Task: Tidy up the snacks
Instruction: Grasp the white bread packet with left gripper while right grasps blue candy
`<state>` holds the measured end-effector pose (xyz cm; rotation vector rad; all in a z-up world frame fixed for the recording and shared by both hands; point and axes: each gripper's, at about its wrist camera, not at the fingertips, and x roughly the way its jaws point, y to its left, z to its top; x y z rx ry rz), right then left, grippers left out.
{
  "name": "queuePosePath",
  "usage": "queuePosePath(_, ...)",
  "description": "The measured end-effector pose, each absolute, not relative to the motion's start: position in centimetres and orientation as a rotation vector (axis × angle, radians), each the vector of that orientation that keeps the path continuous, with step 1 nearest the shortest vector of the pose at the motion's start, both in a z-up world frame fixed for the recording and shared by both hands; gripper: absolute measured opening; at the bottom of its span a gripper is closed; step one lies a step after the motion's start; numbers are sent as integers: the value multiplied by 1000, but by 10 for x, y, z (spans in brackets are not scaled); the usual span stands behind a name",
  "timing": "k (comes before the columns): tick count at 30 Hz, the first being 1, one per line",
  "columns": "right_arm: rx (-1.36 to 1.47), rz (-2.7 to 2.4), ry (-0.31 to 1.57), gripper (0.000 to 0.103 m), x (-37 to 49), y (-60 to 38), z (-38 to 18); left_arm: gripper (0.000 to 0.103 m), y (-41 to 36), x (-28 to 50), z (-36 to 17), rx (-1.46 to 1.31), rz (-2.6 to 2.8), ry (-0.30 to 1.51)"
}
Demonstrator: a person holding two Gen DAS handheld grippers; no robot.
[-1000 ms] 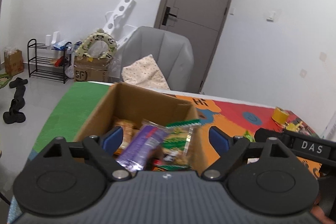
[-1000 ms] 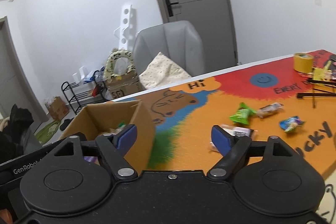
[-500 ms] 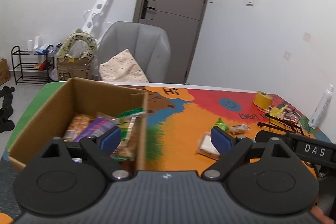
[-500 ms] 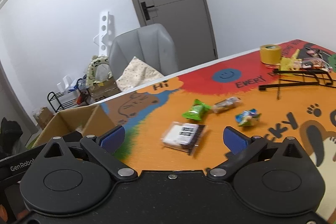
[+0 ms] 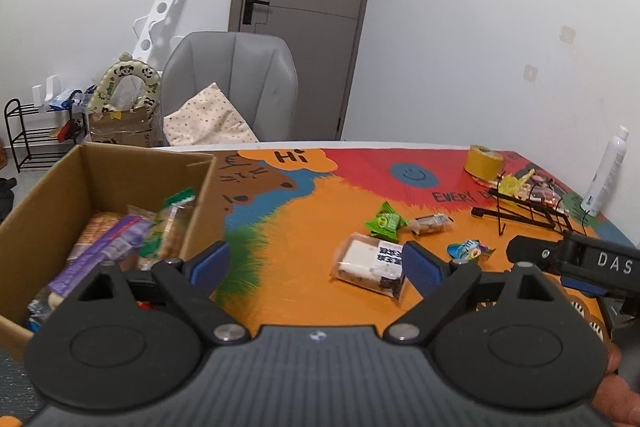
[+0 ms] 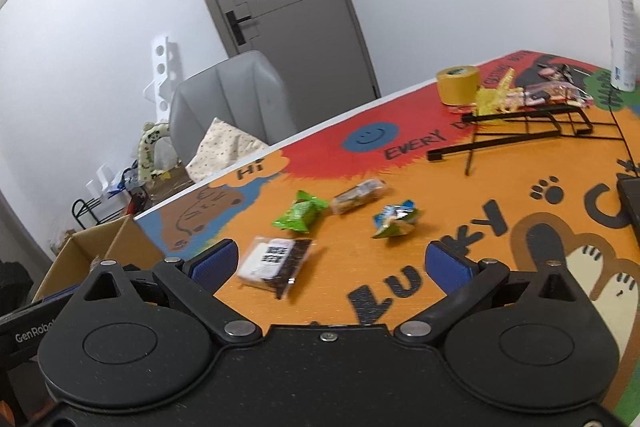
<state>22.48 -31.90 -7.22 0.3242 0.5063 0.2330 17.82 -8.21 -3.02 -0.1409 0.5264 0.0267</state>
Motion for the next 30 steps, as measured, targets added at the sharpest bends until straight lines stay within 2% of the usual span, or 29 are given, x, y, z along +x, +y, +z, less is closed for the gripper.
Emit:
queuePosePath(27, 346, 199, 590, 101, 286, -342, -105, 92, -111, 246, -71, -97, -4, 654)
queuePosePath(30, 354, 207, 608, 89, 295, -342, -108, 92, -114, 256, -77, -93, -16, 670)
